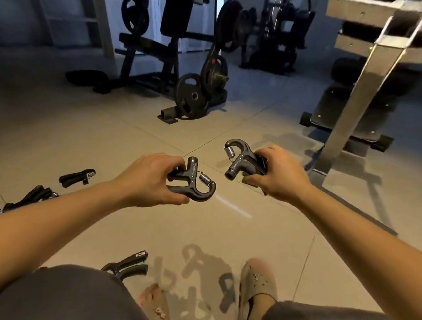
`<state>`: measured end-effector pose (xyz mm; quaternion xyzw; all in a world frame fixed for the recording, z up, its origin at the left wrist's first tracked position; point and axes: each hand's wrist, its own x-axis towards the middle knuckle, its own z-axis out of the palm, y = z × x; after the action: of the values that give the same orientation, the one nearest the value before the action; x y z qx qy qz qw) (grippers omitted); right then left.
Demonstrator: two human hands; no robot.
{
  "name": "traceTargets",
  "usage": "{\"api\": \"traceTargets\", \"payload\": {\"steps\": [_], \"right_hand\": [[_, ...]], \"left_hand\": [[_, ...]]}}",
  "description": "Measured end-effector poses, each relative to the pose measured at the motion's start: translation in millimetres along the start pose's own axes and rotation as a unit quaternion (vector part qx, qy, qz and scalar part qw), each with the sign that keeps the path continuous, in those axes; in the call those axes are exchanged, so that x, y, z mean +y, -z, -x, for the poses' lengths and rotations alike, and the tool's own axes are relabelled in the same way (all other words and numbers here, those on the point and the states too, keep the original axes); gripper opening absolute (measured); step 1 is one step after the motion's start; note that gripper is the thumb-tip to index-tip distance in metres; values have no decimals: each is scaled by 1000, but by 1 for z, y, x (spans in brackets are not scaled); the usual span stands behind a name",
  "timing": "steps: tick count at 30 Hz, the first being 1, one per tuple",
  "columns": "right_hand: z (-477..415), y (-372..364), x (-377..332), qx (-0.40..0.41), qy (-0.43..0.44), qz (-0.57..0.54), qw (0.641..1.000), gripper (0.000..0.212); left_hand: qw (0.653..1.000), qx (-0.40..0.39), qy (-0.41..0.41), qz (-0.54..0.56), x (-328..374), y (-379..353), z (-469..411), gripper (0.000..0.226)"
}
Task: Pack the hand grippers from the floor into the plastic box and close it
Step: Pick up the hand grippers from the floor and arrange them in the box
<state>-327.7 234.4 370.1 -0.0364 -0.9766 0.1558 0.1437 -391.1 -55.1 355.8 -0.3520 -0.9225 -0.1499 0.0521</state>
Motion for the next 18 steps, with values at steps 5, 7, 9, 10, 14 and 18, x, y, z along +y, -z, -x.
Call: {"api": "traceTargets", "payload": {"steps": [5,7,9,10,14,18], "right_hand": [[95,70,-8,-12,4,8,1000,50],[137,93,-13,-12,3,14,1000,54],[180,116,-15,-10,-5,15,1000,57],[199,128,-17,-8,-9,18,1000,58],[271,177,-23,-1,-31,36,999,61],[340,219,-16,-7,-61,53,997,53]], "left_hand": [[999,-16,-24,13,66,35,52,48],[999,-22,-38,6,95,48,78,47],[998,-26,-49,1,127,59,104,48],[998,-24,-53,1,143,63,117,49],[997,-14,-70,24,204,69,159,50],[993,1,-87,83,264,64,193,51]]}}
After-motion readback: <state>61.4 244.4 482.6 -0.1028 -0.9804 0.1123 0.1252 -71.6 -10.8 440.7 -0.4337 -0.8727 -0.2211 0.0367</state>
